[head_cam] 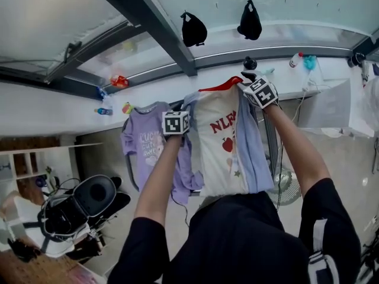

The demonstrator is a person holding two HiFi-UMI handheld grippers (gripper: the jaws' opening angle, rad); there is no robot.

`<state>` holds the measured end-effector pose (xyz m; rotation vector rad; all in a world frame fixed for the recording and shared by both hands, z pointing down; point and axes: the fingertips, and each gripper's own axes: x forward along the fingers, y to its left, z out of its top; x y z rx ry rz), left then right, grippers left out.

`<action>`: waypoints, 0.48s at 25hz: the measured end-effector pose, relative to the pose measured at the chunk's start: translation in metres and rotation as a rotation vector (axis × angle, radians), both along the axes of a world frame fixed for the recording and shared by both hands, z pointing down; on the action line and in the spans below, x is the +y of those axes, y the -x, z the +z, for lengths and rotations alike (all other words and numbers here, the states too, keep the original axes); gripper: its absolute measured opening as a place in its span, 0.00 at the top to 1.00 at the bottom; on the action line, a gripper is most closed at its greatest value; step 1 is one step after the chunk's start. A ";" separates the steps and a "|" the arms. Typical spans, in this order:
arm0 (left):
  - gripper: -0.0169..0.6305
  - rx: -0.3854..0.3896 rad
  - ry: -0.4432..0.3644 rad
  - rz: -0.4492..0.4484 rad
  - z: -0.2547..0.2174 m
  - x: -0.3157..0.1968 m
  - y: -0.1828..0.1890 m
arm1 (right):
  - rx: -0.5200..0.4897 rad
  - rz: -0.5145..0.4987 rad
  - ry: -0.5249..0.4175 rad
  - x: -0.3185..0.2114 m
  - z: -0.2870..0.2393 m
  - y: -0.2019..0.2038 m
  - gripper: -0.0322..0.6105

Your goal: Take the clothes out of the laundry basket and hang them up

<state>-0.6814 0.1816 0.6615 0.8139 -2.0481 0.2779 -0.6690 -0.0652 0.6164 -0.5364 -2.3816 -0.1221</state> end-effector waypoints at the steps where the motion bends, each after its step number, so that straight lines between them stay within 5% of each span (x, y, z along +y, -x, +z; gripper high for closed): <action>1: 0.75 0.001 -0.002 -0.001 -0.001 0.002 -0.001 | 0.002 -0.003 -0.010 -0.002 -0.002 -0.002 0.70; 12: 0.68 -0.133 -0.154 -0.001 -0.073 0.020 -0.034 | -0.064 0.050 0.016 0.010 -0.055 -0.075 0.65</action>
